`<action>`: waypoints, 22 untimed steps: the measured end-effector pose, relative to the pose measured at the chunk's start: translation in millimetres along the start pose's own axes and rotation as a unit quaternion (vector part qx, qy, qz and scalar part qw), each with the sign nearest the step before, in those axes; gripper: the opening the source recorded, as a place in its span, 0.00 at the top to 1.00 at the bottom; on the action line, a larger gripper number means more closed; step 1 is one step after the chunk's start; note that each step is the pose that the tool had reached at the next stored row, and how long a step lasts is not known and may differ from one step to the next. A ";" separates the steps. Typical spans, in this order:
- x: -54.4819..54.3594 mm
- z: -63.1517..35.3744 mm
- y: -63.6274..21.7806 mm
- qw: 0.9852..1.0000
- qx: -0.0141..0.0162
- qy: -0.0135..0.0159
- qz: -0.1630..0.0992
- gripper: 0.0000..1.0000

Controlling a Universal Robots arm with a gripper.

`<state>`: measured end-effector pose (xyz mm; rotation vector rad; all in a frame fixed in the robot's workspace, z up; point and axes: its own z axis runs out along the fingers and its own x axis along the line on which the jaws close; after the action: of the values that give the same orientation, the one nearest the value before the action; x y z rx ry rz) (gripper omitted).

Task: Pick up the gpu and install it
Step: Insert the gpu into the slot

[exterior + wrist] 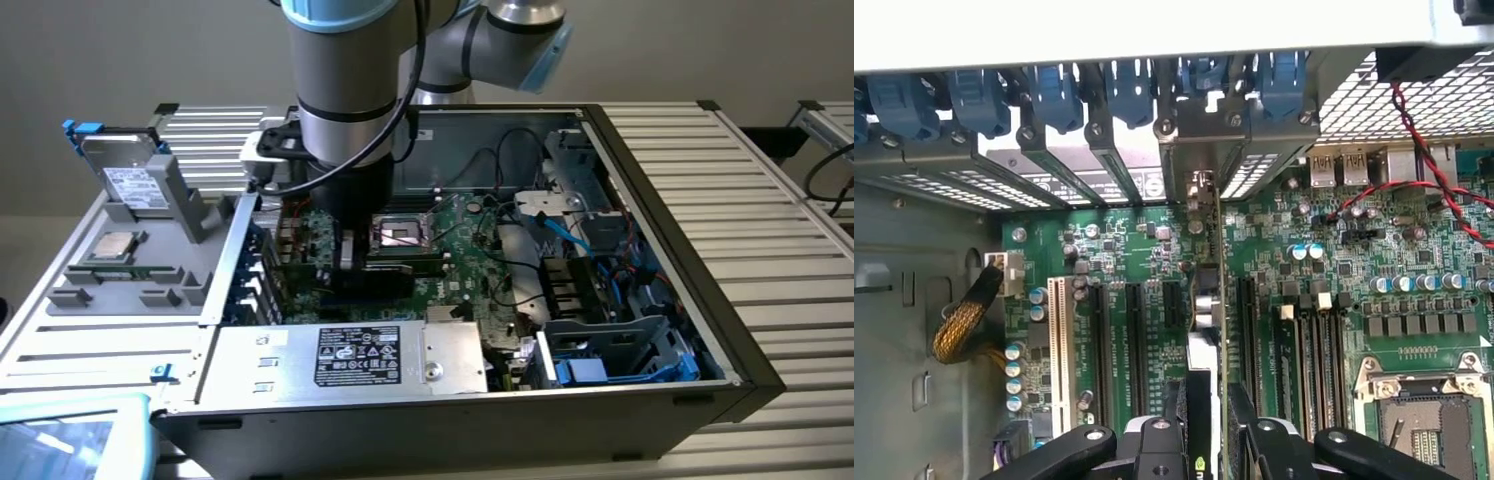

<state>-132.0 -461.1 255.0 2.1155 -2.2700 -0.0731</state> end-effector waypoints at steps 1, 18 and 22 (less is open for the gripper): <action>0.0 0.0 0.1 1.000 0.000 0.000 0.001 0.73; 0.0 1.4 -0.3 1.000 -0.003 0.000 0.001 0.73; 0.0 2.8 -0.3 1.000 -0.004 0.000 0.001 0.73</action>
<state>-131.9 -461.1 252.2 2.1088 -2.2674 -0.0830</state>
